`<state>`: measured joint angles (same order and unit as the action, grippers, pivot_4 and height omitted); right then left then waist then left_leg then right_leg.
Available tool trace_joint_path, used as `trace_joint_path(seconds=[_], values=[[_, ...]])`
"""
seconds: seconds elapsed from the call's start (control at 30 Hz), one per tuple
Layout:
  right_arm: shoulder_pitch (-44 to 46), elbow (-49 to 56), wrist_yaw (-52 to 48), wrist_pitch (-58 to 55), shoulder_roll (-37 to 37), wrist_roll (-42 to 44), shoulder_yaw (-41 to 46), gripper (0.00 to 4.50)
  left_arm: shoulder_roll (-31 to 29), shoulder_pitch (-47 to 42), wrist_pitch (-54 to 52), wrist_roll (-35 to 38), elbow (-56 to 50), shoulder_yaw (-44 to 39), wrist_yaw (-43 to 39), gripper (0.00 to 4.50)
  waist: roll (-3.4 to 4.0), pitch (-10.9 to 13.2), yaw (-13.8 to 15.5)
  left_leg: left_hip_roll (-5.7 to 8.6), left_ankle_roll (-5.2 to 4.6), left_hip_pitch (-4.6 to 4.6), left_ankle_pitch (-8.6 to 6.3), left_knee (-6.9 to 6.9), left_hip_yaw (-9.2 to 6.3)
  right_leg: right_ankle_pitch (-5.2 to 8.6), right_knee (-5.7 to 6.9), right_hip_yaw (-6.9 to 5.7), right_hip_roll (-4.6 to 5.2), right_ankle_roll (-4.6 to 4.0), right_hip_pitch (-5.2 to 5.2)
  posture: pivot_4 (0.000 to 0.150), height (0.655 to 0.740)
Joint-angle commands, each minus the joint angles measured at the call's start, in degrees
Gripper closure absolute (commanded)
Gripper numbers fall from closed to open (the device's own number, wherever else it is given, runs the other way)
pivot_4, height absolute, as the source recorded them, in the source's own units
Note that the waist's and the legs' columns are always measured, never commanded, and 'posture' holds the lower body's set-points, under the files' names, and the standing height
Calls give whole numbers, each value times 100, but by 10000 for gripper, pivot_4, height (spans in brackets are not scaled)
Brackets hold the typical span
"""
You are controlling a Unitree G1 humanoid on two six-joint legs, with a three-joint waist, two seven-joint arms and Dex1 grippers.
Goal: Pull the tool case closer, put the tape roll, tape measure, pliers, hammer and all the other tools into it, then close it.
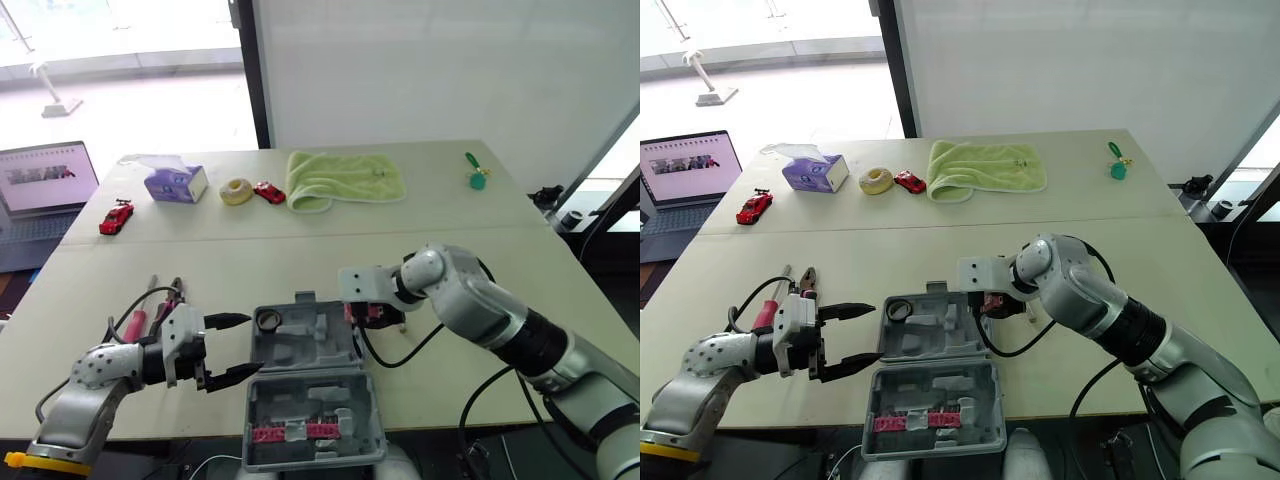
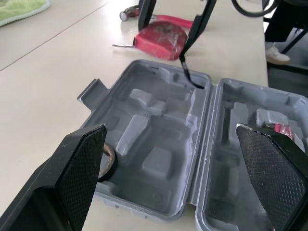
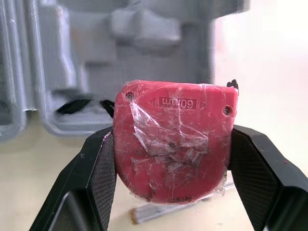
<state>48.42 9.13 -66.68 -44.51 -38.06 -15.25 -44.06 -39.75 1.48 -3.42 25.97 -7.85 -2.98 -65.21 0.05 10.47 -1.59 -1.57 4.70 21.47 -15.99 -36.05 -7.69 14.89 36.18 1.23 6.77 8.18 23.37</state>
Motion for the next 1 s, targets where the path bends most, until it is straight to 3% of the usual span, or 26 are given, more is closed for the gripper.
trace_joint_path(seconds=[0.03, 0.37, 1.0], values=[[178, -182, 56, 236, 348, -242, -223, 16851, 28, 62, -18, 37, -324, -63, 97, 0, 0, 0, -51, 0, 0, 0, 0, -1, 0, 0, 3, 0, 0, 0, 0, 1500, 7400], [447, -1179, 96, 649, 885, -724, -456, 16851, 120, 236, -134, 69, -601, -73, 291, 0, 1, 1, -95, 0, 1, -1, 1, 1, -2, 0, 4, 0, 0, 0, 0, 1500, 7400], [459, -1792, -181, 1215, 1387, -1094, -405, 16851, 71, 480, -107, 76, -589, -396, 440, 0, 1, 0, -110, 0, 1, -7, 1, 4, -2, 0, 5, 0, -1, 0, -1, 1500, 7400]])
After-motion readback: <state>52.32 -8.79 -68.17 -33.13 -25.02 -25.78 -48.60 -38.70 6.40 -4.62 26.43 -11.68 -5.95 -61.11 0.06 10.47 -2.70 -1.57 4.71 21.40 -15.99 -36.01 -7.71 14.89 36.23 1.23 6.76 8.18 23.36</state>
